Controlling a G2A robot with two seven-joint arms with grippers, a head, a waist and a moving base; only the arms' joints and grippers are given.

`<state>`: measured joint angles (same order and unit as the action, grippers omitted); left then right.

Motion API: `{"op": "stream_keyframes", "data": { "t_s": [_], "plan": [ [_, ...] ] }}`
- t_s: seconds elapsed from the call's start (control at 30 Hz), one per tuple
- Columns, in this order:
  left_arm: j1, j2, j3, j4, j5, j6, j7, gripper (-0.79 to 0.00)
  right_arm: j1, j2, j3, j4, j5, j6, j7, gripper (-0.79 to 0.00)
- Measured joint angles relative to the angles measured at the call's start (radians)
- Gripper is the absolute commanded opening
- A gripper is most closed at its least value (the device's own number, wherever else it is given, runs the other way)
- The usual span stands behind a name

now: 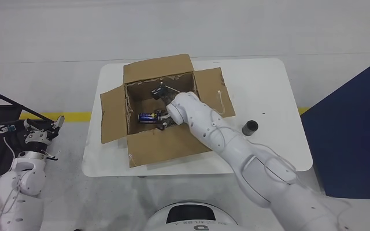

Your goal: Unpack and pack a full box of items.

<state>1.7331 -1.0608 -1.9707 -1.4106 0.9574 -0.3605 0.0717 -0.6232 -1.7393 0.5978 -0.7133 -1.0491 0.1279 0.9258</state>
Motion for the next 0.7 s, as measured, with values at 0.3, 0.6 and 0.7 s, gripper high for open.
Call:
{"op": "stream_keyframes", "data": {
  "t_s": [0.3,0.6,0.7],
  "plan": [
    [0.0,0.0,0.0,0.0,0.0,0.0,0.0,0.0,0.044,-0.067,-0.043,0.128,0.01,0.024,0.001,-0.785],
    [0.0,0.0,0.0,0.0,0.0,0.0,0.0,0.0,0.079,-0.112,-0.049,0.218,0.025,0.028,-0.018,-0.785],
    [0.0,0.0,0.0,0.0,0.0,0.0,0.0,0.0,0.085,-0.12,-0.045,0.223,0.028,0.03,-0.032,-0.785]
  ]
}}
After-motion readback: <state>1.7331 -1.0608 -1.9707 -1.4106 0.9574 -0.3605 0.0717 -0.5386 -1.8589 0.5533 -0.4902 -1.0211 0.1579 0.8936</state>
